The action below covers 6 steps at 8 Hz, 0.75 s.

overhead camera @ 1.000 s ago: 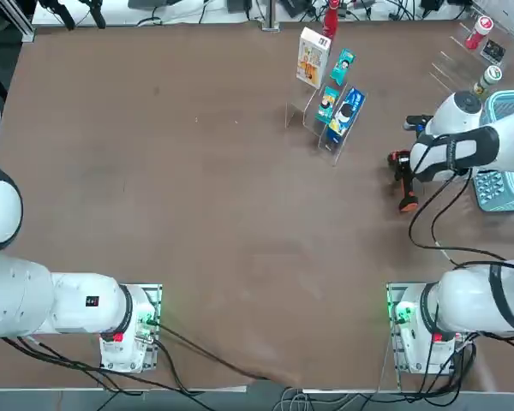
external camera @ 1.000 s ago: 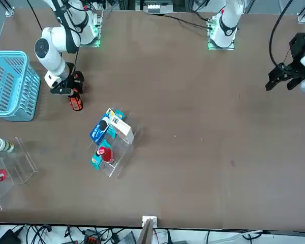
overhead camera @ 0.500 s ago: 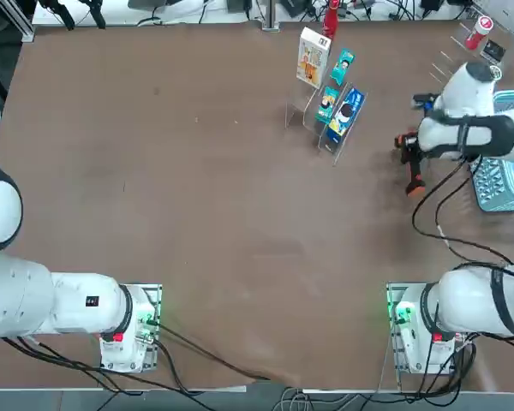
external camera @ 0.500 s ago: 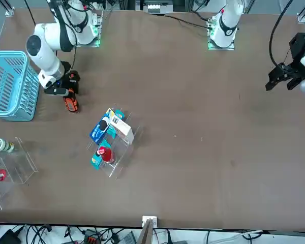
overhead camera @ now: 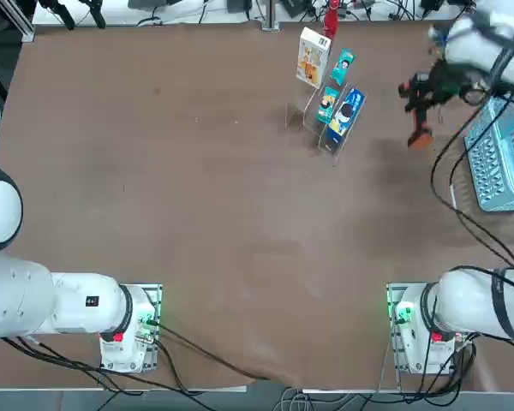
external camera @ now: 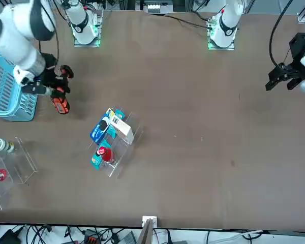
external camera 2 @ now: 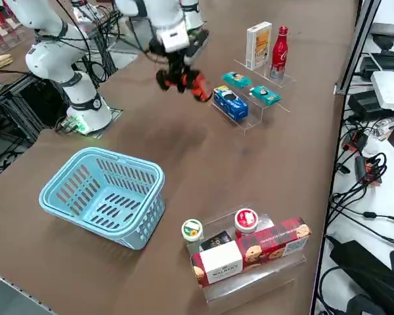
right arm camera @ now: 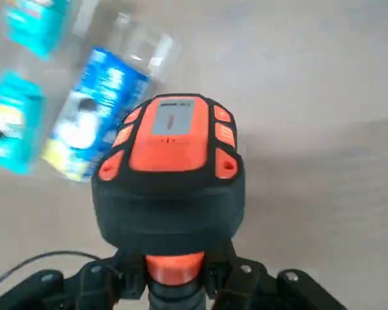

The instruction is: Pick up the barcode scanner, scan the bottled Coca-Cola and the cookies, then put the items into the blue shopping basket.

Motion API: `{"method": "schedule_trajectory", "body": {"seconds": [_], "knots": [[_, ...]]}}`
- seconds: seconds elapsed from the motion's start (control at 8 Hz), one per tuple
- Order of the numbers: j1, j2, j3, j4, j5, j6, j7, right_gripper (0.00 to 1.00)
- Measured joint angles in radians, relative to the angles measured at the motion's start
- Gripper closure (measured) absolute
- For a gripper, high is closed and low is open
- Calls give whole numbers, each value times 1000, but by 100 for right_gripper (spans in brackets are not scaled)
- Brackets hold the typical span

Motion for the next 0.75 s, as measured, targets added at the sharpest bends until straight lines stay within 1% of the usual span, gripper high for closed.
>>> {"method": "schedule_trajectory", "body": {"seconds": [0.12,0.25,0.5,0.62,0.75], "knots": [[8,32,4,46,78,-15,-2,57],[11,68,5,71,170,-16,-5,57],[12,132,4,96,385,-16,-49,57],[11,157,1,101,503,-16,-107,57],[8,183,-6,103,623,-16,-207,57]]}}
